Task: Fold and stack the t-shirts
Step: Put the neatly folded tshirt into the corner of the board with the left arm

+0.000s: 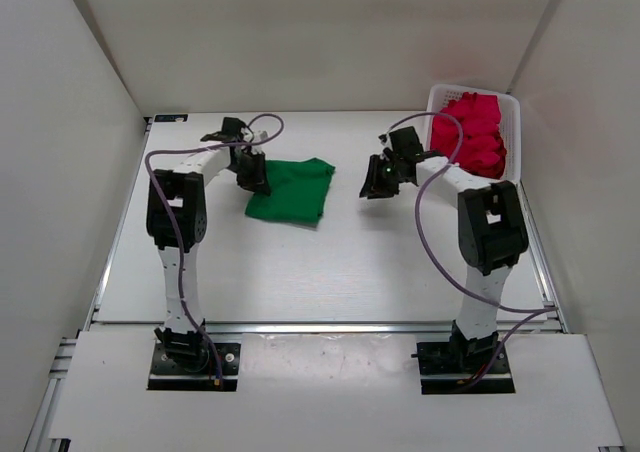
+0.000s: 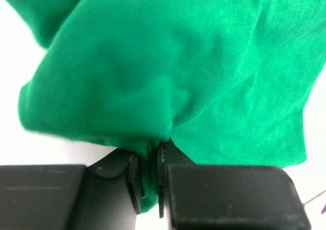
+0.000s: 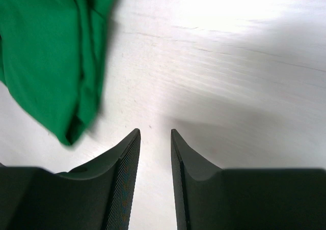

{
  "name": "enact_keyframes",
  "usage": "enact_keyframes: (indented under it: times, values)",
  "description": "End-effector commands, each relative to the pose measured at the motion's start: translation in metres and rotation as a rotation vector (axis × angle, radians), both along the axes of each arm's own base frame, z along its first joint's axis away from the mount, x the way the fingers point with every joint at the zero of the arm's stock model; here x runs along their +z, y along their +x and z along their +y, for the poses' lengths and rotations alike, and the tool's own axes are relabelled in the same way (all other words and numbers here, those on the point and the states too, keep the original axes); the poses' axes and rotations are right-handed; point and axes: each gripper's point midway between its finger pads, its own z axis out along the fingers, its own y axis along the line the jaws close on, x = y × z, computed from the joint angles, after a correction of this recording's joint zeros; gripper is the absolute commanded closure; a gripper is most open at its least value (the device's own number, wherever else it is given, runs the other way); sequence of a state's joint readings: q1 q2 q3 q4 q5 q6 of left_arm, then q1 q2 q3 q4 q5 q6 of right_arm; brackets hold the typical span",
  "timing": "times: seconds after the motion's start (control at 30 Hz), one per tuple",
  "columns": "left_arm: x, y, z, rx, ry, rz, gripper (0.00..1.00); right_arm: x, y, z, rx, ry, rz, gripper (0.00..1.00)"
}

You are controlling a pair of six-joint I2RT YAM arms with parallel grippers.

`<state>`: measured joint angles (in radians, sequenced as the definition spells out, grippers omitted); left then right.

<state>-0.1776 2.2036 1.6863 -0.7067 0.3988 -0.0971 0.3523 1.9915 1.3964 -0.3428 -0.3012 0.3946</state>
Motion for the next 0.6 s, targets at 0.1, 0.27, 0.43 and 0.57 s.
enact_keyframes:
  times: [0.1, 0.27, 0.43, 0.57]
  values:
    - [0.021, 0.049, 0.105, 0.145, 0.14, -0.119, 1.0, 0.067, 0.006, -0.036, -0.003, -0.049, -0.198, 0.63]
    - [0.029, 0.079, 0.202, 0.231, 0.31, -0.202, 1.0, 0.081, -0.004, -0.049, 0.005, -0.091, -0.237, 0.61]
    - [0.035, 0.114, 0.265, 0.228, 0.489, -0.268, 1.0, 0.085, -0.019, -0.05, 0.038, -0.113, -0.242, 0.61]
    - [0.063, 0.147, 0.304, 0.291, 0.586, -0.349, 1.0, 0.086, -0.025, -0.042, 0.1, -0.135, -0.26, 0.6]
